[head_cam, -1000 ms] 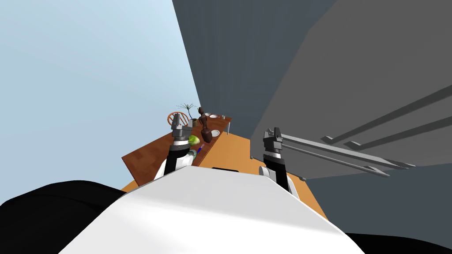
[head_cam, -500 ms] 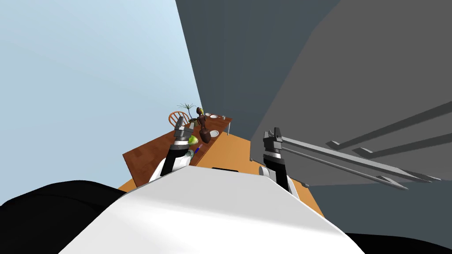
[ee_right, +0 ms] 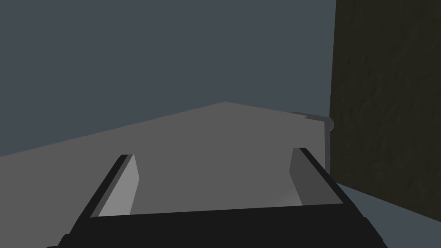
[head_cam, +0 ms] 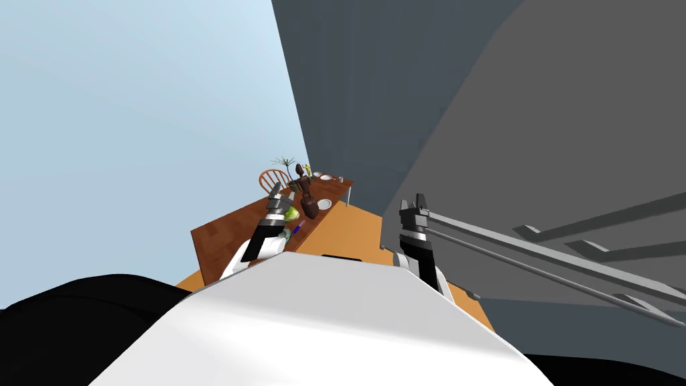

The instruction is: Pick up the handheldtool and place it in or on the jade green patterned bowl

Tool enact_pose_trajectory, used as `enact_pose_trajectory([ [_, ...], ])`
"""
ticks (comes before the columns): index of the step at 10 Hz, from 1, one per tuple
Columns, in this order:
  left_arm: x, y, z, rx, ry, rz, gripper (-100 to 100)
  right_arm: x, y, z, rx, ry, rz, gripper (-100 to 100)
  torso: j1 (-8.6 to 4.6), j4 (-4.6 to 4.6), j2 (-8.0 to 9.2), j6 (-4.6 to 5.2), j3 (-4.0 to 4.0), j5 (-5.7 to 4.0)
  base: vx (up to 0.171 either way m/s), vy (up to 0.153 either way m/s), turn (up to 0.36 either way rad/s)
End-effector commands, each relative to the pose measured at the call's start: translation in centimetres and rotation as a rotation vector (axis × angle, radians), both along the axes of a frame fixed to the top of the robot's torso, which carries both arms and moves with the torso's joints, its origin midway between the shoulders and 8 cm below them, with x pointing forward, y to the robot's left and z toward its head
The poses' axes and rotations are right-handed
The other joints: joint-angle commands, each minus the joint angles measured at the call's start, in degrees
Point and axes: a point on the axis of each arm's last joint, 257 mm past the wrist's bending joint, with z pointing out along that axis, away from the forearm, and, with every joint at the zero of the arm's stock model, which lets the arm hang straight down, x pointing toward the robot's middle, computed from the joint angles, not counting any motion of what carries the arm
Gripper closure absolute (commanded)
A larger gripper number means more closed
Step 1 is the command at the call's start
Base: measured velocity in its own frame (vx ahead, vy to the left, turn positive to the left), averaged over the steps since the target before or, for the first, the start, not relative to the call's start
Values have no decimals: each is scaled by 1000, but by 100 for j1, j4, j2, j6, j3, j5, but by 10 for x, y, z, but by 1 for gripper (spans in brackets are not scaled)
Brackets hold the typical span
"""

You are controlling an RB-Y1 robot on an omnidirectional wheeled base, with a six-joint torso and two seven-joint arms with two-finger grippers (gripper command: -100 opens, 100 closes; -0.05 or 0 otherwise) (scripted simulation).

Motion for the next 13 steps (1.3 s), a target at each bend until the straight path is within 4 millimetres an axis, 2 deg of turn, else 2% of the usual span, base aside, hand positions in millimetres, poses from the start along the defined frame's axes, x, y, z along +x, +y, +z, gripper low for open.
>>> enact_pose_trajectory([
  [1,6,14,-18,-36,61,11,-100,0,0,0,0,0,0,0,0,0,0,0,0,0,82,-67,110],
  [2,7,15,-21,-39,73,14,-100,0,0,0,0,0,0,0,1,-1,-3,0,-2,0,55,-45,33],
  [4,14,34,-49,-93,153,35,-100,0,0,0,0,0,0,0,10,1,6,0,3,2,60,-51,97],
  [5,14,35,-52,-96,167,38,-100,0,0,0,0,0,0,0,7,1,2,0,1,1,53,-47,34],
  [7,19,56,-84,-161,254,67,-100,0,0,0,0,0,0,0,10,1,6,0,3,2,66,-47,75],
  [8,20,57,-88,-164,266,70,-100,0,0,0,0,0,0,0,10,0,-1,1,-1,2,56,-37,46],
  [9,21,68,-104,-199,308,85,-100,0,0,0,0,0,0,0,13,0,4,2,1,2,54,-30,78],
  [10,21,68,-107,-202,317,88,-100,0,0,0,0,0,0,0,16,1,4,1,2,3,47,-29,37],
  [11,21,79,-126,-240,365,106,-100,0,0,0,0,0,0,0,17,1,7,2,4,3,46,-32,79],
  [12,21,79,-127,-241,370,107,-100,0,0,0,0,0,0,0,18,2,9,0,4,3,38,-29,39],
  [13,20,89,-148,-283,421,126,-100,0,0,0,0,0,0,0,17,2,11,3,6,3,41,-39,67],
])
